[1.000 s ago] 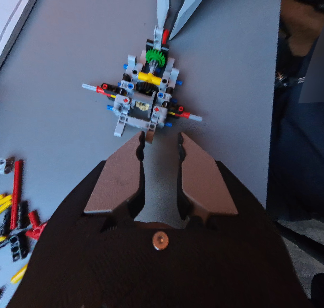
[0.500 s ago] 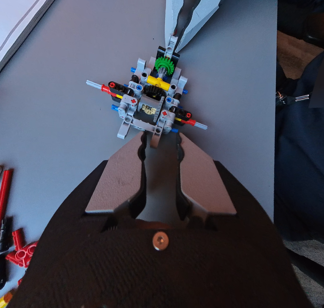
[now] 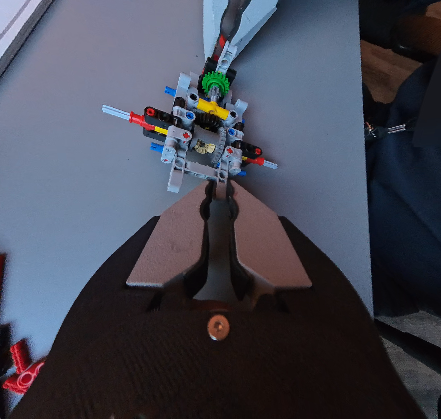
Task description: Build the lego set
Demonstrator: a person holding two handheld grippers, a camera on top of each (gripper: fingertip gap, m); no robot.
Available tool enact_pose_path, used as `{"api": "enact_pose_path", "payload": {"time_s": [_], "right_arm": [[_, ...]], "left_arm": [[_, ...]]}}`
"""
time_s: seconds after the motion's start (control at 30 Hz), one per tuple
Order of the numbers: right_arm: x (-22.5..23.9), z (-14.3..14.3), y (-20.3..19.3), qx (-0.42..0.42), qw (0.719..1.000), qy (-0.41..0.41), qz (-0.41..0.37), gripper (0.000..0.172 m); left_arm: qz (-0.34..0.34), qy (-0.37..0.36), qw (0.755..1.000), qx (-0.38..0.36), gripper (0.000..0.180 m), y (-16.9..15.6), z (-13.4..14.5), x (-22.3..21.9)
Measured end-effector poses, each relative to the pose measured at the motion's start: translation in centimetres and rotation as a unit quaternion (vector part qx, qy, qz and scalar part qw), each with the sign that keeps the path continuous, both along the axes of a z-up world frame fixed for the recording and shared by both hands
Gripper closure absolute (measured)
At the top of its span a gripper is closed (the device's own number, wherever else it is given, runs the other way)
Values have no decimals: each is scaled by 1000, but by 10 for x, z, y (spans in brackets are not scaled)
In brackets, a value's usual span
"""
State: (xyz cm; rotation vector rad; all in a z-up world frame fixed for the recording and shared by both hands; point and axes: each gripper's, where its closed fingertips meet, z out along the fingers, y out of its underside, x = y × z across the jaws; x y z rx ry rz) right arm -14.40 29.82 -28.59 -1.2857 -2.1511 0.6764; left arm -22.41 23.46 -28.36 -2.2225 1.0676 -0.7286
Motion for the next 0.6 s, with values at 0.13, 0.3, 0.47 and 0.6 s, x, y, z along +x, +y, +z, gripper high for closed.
{"api": "enact_pose_path", "payload": {"time_s": [0.13,0.3,0.47,0.6], "right_arm": [[-1,0,1,-13,1000,11,-5,169],[2,11,6,-27,999,41,-10,156],[19,18,19,-32,998,42,-23,151],[37,8,24,-27,999,11,-20,150]], "left_arm": [[-1,-17,1000,-4,172,0,0,0],[6,-30,1000,-3,157,3,2,-5],[26,-25,999,6,154,8,4,-19],[45,-29,998,34,154,16,22,-20]]}}
